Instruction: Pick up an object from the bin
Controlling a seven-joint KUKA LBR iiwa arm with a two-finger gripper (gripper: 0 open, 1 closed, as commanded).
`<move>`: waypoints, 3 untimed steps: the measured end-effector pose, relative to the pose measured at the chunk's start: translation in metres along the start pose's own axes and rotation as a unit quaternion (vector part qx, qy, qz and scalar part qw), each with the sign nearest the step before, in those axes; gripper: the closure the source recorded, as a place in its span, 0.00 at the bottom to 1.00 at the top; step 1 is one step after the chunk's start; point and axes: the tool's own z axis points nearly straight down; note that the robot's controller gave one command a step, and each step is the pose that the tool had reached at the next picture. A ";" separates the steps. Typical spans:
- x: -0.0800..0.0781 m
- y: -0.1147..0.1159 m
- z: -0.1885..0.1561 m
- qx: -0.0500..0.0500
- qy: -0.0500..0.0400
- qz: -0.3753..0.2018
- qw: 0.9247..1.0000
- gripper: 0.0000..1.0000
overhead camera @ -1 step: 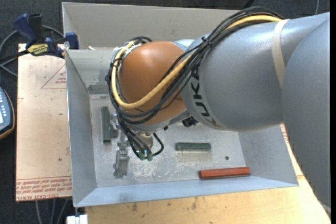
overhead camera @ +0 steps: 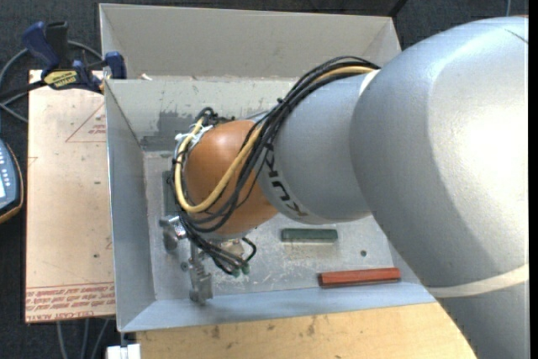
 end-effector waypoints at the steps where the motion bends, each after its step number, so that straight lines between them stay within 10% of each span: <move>1: 0.011 -0.056 -0.055 0.001 0.002 -0.065 0.998 0.00; 2: 0.047 -0.154 -0.029 0.001 0.006 -0.117 0.993 0.00; 3: 0.060 -0.204 -0.058 0.001 0.003 -0.156 0.988 0.00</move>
Offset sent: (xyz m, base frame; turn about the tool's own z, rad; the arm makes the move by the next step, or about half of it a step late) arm 0.0070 -0.0545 0.0526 -0.1357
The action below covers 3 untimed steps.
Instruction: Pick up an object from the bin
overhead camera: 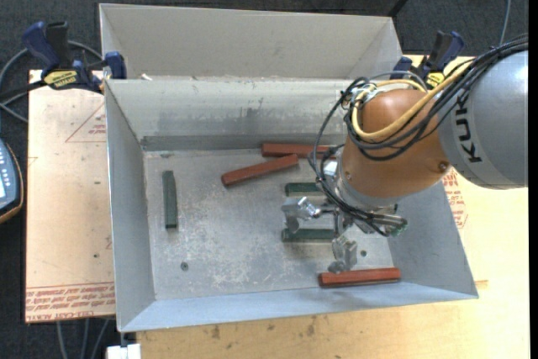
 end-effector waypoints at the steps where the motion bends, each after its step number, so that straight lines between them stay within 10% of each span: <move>1: 0.040 -0.057 0.057 -0.001 -0.001 -0.033 0.999 0.00; 2: -0.067 -0.008 0.036 -0.001 -0.004 -0.121 0.993 0.00; 3: -0.023 -0.047 0.048 -0.001 0.001 -0.193 0.981 0.00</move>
Offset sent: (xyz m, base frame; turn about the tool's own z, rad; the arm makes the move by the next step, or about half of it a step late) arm 0.0034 -0.0681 -0.0569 -0.0741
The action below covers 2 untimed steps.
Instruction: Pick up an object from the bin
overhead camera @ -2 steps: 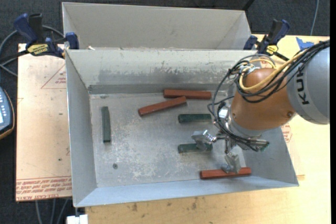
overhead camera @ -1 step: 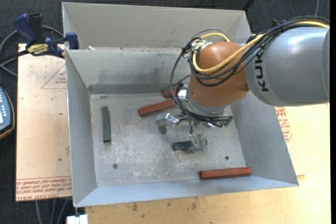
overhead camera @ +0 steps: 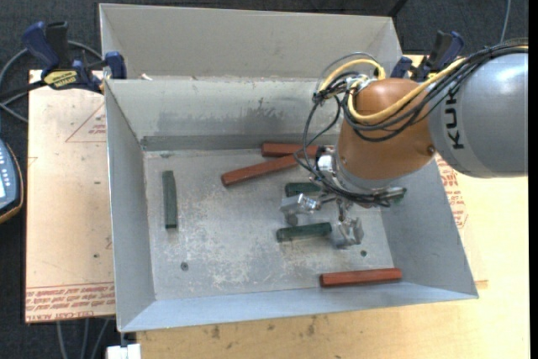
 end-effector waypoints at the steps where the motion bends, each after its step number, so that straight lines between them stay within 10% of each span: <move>1: -0.002 0.001 0.000 -0.001 -0.001 -0.001 1.000 1.00; 2: -0.057 0.011 -0.140 0.004 -0.005 -0.021 1.000 1.00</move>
Offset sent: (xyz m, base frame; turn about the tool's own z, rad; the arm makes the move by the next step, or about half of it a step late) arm 0.0000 0.0000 0.0000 0.0000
